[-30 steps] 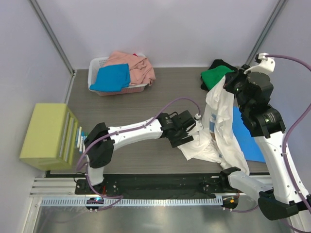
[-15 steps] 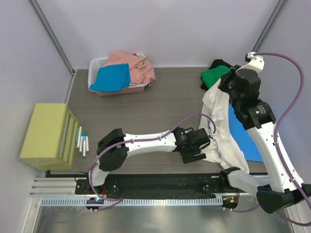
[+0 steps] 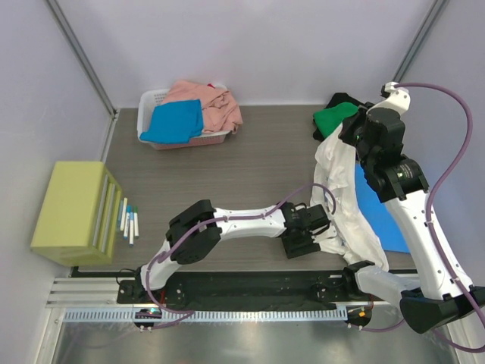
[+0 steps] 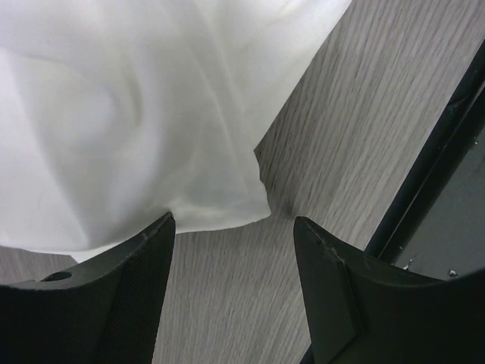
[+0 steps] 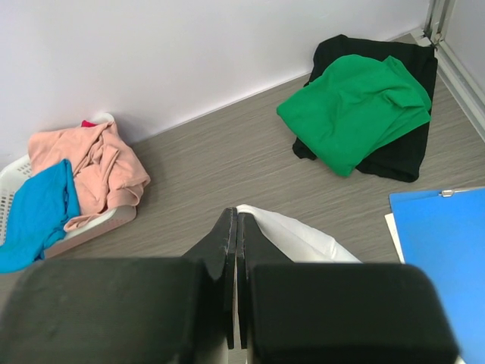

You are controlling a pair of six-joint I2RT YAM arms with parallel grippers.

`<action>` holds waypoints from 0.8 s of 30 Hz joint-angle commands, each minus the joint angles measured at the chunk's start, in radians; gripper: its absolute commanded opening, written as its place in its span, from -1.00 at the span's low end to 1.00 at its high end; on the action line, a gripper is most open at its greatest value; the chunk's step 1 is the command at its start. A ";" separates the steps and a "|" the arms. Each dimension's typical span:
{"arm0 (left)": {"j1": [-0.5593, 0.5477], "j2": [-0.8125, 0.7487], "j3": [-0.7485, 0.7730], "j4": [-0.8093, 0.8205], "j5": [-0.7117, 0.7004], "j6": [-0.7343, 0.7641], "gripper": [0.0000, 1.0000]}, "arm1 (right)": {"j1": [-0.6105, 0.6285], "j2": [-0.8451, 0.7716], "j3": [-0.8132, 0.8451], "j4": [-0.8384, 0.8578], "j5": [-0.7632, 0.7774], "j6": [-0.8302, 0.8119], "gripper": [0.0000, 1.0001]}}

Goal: Fold and stack the t-shirts
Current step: Flatten the tshirt out

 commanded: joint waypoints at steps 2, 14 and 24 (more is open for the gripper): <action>0.007 0.031 0.069 -0.008 0.045 0.005 0.29 | -0.004 -0.010 0.002 0.068 -0.012 0.023 -0.98; 0.025 0.119 0.178 -0.052 0.037 0.011 0.03 | -0.004 -0.048 -0.033 0.066 -0.037 0.031 -0.98; 0.048 0.091 0.146 -0.068 0.043 0.020 -0.11 | -0.004 -0.031 -0.041 0.068 -0.032 0.031 -0.98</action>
